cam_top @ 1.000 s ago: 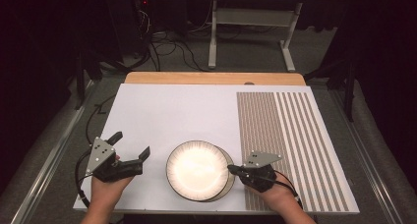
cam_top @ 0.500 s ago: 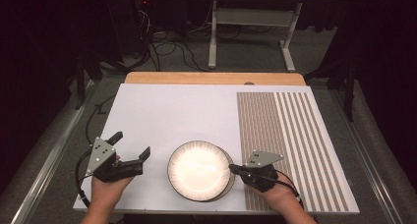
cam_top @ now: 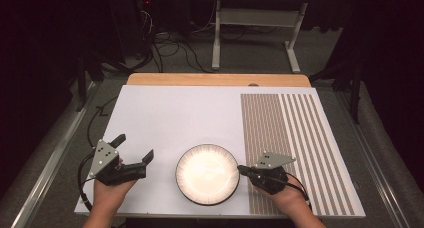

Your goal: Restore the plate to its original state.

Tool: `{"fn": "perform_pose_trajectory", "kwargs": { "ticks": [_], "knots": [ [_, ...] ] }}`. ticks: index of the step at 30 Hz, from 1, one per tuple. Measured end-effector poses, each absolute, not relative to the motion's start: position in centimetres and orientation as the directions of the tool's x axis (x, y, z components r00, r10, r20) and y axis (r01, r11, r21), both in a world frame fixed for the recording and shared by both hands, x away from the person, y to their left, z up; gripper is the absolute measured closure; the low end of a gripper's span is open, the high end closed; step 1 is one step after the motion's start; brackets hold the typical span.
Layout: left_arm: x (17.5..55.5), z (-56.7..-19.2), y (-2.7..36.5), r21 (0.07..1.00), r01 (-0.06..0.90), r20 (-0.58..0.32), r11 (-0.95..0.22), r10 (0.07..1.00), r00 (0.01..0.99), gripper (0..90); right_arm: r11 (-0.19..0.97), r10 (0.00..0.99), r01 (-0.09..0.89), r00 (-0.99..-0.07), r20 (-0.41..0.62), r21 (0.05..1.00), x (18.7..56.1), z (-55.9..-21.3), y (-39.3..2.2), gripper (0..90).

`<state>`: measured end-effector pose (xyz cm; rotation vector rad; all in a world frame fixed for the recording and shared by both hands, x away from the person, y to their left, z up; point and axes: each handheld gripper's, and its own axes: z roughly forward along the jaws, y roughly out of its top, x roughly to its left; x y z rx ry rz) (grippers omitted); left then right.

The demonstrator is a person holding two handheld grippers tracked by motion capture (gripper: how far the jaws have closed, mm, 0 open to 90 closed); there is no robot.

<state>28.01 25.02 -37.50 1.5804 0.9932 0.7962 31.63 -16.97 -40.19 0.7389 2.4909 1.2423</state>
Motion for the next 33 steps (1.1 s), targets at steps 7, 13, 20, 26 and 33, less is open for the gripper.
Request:
{"fn": "perform_pose_trajectory", "kwargs": {
  "ticks": [7, 13, 20, 26, 33],
  "knots": [
    [28.0, -37.6, 24.9, 0.974, 0.201, 0.007, -0.105, 0.899, 0.437, 0.5, 0.488, 0.555, 0.329, -0.832, 0.003, 0.809, 31.7, -39.9, -17.2, 90.0],
    [28.1, -37.7, 24.8, 0.973, 0.206, 0.005, -0.107, 0.897, 0.443, 0.5, 0.468, 0.571, 0.327, -0.821, 0.002, 0.821, 31.8, -39.5, -18.1, 90.0],
    [28.2, -37.8, 24.5, 0.970, 0.214, 0.010, -0.119, 0.892, 0.451, 0.5, 0.421, 0.610, 0.327, -0.792, 0.003, 0.846, 31.8, -38.7, -20.0, 82.9],
    [28.2, -37.9, 24.3, 0.967, 0.223, 0.006, -0.122, 0.889, 0.459, 0.4, 0.368, 0.651, 0.320, -0.759, 0.004, 0.873, 31.6, -37.8, -21.5, 65.0],
    [28.3, -38.0, 24.1, 0.965, 0.227, 0.008, -0.128, 0.885, 0.466, 0.4, 0.300, 0.712, 0.299, -0.702, -0.004, 0.906, 31.3, -37.2, -23.4, 35.9]
  ]
}}
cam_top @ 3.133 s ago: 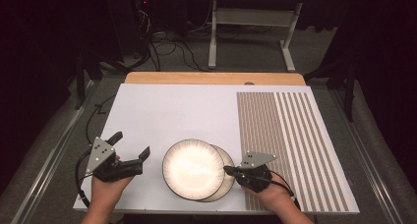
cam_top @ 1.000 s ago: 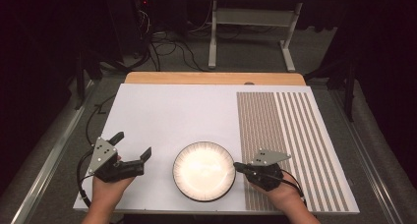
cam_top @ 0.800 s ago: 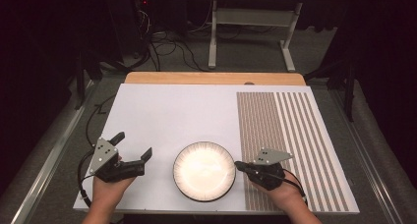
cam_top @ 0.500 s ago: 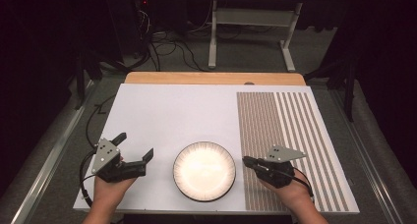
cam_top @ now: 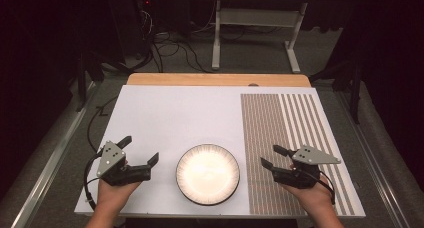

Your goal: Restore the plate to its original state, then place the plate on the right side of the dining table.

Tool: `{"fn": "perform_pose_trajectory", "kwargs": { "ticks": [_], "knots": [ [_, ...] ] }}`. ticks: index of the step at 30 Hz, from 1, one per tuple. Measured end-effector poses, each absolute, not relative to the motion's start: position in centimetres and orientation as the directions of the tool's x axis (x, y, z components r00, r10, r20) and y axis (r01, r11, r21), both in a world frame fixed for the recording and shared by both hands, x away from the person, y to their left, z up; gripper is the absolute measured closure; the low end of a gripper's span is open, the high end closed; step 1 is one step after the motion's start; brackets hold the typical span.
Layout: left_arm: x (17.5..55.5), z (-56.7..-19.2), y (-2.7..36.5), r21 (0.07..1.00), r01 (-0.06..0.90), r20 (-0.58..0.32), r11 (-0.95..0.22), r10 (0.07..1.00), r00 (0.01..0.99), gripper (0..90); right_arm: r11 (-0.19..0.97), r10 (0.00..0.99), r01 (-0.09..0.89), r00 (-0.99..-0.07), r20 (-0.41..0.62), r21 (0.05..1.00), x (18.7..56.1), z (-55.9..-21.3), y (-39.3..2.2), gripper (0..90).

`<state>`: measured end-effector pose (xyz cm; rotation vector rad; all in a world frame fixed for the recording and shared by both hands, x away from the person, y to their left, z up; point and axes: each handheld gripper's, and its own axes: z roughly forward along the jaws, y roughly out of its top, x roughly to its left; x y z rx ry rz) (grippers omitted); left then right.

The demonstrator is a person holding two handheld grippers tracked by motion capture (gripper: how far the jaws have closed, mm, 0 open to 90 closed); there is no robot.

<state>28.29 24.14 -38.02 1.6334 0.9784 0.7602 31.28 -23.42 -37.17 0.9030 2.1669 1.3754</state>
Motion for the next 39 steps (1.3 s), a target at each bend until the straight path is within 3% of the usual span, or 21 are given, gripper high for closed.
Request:
{"fn": "perform_pose_trajectory", "kwargs": {
  "ticks": [2, 8, 12, 30, 39],
  "knots": [
    [28.3, -38.0, 24.1, 0.965, 0.229, 0.006, -0.127, 0.883, 0.468, 0.3, 0.273, 0.731, 0.297, -0.682, 0.004, 0.915, 31.1, -37.0, -24.3, 26.9],
    [28.4, -38.1, 23.9, 0.965, 0.232, -0.003, -0.124, 0.878, 0.480, 0.1, 0.237, 0.746, 0.286, -0.666, 0.015, 0.928, 30.8, -36.7, -25.3, 15.1],
    [28.5, -38.3, 23.8, 0.961, 0.244, -0.006, -0.131, 0.871, 0.492, 0.1, 0.216, 0.758, 0.281, -0.652, 0.021, 0.935, 30.8, -36.7, -25.5, 1.9],
    [28.5, -38.0, 23.6, 0.963, 0.235, -0.004, -0.132, 0.866, 0.500, 0.1, 0.207, 0.755, 0.269, -0.655, 0.022, 0.941, 31.3, -36.8, -25.3, 2.2],
    [28.5, -38.0, 23.5, 0.964, 0.234, -0.006, -0.131, 0.862, 0.507, 0.1, 0.230, 0.749, 0.273, -0.663, 0.009, 0.934, 31.2, -36.8, -24.8, 16.8]
  ]
}}
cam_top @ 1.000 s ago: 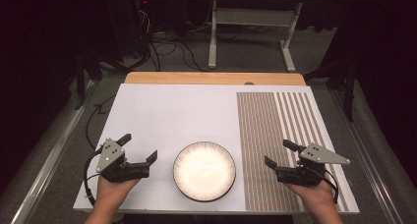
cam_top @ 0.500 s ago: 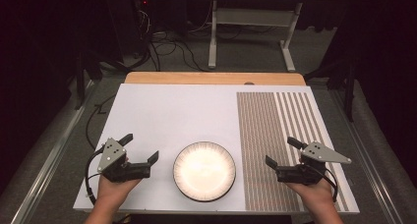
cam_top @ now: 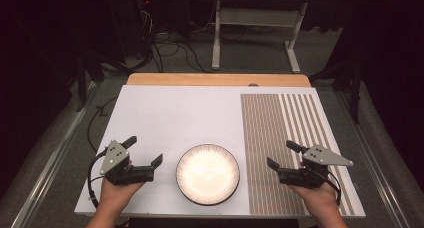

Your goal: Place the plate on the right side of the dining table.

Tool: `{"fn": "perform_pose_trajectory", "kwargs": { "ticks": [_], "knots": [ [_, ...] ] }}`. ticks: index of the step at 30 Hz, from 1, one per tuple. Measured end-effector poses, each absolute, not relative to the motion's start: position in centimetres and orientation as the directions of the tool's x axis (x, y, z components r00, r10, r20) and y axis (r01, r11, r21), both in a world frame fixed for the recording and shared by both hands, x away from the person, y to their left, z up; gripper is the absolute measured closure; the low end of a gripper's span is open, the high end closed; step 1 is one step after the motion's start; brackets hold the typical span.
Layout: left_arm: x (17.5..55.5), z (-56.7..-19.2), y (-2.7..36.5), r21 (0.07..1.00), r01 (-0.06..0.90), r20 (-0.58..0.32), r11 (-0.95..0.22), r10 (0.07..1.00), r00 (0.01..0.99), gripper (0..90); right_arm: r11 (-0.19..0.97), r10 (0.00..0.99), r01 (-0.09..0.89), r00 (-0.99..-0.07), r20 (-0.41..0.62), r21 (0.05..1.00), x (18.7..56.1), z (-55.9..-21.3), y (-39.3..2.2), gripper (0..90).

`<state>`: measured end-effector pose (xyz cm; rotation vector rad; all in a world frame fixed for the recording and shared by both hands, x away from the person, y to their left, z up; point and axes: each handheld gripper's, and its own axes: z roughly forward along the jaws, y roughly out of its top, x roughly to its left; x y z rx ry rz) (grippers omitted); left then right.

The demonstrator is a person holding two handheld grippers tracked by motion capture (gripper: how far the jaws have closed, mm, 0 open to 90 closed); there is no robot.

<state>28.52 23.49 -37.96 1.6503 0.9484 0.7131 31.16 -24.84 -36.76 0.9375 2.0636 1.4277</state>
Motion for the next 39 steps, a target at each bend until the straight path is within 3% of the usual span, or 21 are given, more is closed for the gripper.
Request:
{"fn": "perform_pose_trajectory", "kwargs": {
  "ticks": [12, 32, 34, 39],
  "knots": [
    [28.5, -37.9, 23.2, 0.963, 0.231, 0.004, -0.140, 0.862, 0.507, 0.1, 0.308, 0.693, 0.253, -0.720, -0.034, 0.917, 30.4, -36.6, -22.8, 55.7],
    [28.5, -37.8, 22.7, 0.964, 0.219, 0.013, -0.148, 0.853, 0.522, 0.1, 0.380, 0.606, 0.283, -0.795, -0.006, 0.880, 32.1, -36.8, -19.0, 84.1],
    [28.4, -37.8, 22.7, 0.965, 0.215, 0.014, -0.148, 0.853, 0.522, 0.1, 0.390, 0.592, 0.288, -0.806, 0.001, 0.874, 32.2, -36.9, -18.6, 90.0],
    [28.4, -37.7, 22.9, 0.966, 0.214, 0.011, -0.143, 0.854, 0.521, 0.1, 0.425, 0.563, 0.287, -0.826, -0.002, 0.859, 32.0, -37.5, -18.1, 90.0]
  ]
}}
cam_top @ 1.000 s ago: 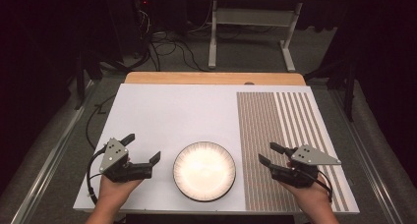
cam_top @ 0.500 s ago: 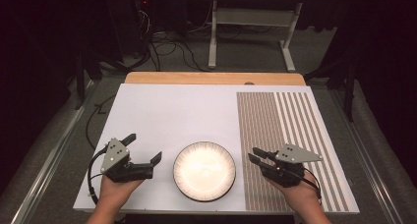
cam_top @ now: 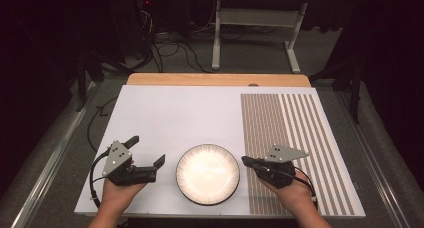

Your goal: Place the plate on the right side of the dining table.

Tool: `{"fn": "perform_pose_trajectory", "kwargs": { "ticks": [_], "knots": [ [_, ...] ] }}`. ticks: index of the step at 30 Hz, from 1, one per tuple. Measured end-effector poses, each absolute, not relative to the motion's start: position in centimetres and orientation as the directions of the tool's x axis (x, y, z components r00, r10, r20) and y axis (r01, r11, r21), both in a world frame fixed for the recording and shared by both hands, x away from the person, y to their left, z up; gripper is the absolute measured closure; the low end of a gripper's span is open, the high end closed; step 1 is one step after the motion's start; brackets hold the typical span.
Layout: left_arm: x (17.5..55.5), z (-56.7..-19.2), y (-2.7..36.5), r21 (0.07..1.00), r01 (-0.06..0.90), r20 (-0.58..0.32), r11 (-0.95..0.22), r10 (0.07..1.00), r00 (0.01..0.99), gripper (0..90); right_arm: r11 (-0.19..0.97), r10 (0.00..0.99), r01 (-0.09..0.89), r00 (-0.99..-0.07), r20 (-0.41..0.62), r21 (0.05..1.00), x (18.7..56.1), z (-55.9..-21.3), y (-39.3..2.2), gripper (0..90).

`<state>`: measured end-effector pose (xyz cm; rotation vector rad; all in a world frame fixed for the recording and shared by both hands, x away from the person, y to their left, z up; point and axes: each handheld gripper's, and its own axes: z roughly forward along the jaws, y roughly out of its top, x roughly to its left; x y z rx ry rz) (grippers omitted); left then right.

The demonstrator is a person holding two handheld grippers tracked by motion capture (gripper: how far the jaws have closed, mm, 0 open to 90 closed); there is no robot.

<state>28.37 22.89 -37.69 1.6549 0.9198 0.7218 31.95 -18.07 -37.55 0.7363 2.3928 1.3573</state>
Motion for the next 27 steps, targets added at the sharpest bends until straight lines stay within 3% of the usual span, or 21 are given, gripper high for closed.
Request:
{"fn": "perform_pose_trajectory", "kwargs": {
  "ticks": [14, 27],
  "knots": [
    [28.2, -37.4, 23.1, 0.971, 0.201, 0.008, -0.131, 0.856, 0.518, 0.1, 0.491, 0.534, 0.337, -0.845, 0.029, 0.804, 31.6, -39.2, -17.6, 90.0],
    [28.2, -37.3, 23.3, 0.972, 0.197, 0.009, -0.128, 0.857, 0.514, 0.1, 0.532, 0.505, 0.326, -0.863, 0.017, 0.782, 31.6, -39.6, -17.3, 90.0]
  ]
}}
